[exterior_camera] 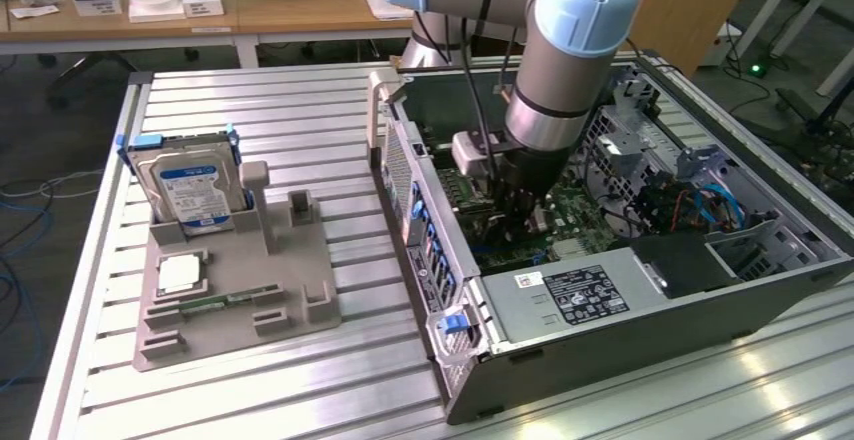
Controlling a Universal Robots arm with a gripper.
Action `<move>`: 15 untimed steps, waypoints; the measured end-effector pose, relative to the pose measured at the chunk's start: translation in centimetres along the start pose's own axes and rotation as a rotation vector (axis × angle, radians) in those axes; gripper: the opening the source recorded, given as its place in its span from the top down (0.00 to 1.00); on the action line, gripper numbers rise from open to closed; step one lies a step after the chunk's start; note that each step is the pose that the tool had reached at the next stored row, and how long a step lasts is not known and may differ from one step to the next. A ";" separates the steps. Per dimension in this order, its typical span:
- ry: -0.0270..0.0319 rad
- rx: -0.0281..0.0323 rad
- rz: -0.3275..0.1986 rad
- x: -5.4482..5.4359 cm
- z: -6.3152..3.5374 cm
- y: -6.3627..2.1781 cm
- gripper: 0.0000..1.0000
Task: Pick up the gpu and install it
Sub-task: 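Insert the gpu into the slot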
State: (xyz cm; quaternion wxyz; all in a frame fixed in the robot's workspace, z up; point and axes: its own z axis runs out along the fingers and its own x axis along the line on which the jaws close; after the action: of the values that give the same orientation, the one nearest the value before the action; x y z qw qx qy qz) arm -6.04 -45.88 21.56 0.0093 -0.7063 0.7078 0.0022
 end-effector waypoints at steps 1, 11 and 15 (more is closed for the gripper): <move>-0.0003 -0.0001 0.000 0.0 0.14 0.01 0.71; -0.0008 0.0008 0.000 0.0 0.26 0.02 0.71; -0.0033 0.0058 0.000 0.0 -0.06 0.02 0.64</move>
State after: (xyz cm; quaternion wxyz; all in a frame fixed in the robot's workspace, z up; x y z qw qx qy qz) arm -6.06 -45.87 21.62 0.0125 -0.7064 0.7077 0.0013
